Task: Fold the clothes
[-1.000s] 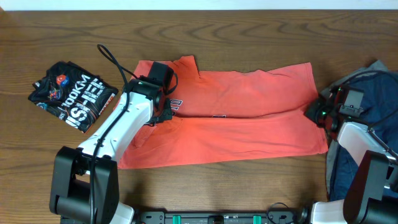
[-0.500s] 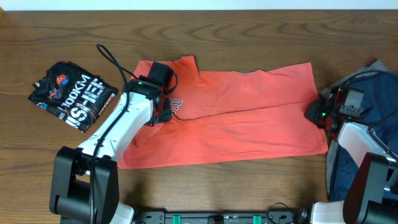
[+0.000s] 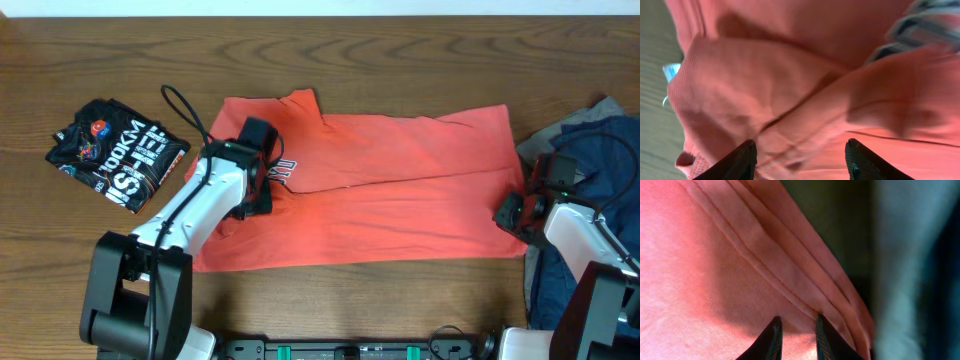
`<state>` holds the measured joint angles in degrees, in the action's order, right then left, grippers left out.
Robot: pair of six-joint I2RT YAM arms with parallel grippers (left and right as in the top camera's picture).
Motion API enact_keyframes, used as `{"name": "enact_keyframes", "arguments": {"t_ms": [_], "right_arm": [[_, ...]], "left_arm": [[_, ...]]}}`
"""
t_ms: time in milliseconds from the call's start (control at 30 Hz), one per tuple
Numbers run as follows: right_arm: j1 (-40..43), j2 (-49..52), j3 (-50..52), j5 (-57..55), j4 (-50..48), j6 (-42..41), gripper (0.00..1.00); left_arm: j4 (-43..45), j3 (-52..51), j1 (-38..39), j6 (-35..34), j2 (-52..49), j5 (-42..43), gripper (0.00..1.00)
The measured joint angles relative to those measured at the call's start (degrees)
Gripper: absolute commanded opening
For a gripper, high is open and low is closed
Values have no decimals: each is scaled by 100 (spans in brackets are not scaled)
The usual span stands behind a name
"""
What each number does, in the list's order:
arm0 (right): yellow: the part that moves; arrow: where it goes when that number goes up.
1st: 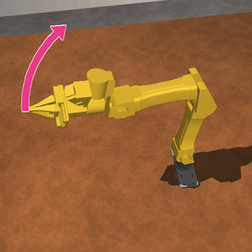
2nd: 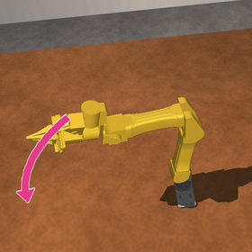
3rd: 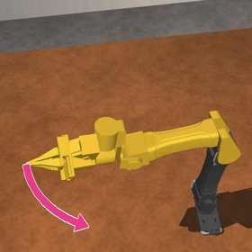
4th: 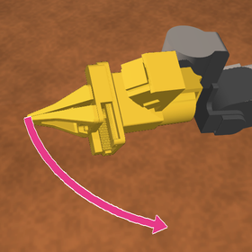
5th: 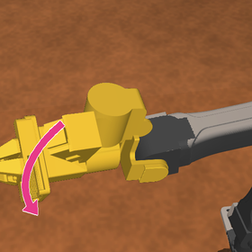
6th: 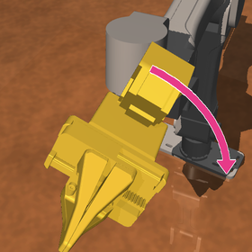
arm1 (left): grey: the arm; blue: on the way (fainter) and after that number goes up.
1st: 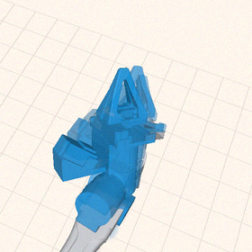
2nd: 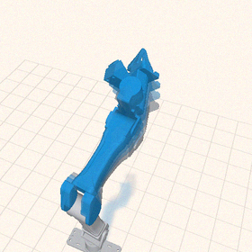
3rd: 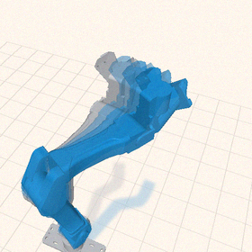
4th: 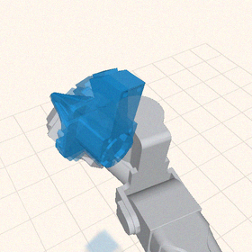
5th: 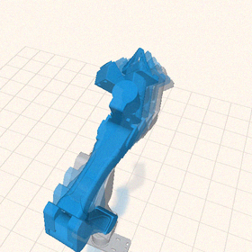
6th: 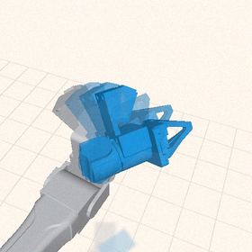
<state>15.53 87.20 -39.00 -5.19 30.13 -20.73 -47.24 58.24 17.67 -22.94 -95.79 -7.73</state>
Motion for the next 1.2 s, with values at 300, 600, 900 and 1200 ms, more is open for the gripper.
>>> {"name": "enact_keyframes", "arguments": {"t_ms": [300,600,900,1200], "right_arm": [[42,-61,48,-437,114,-365,22],[42,-59,50,-424,85,-385,21],[44,-59,44,-352,175,-258,17],[90,-212,90,-262,525,-232,23]], "left_arm": [[57,-166,-179,-13,0,-304,59],[599,-859,-455,-542,61,-365,60],[1008,-1357,-597,-1141,442,-229,60],[645,-1355,-1071,-1283,514,-37,64]]}}
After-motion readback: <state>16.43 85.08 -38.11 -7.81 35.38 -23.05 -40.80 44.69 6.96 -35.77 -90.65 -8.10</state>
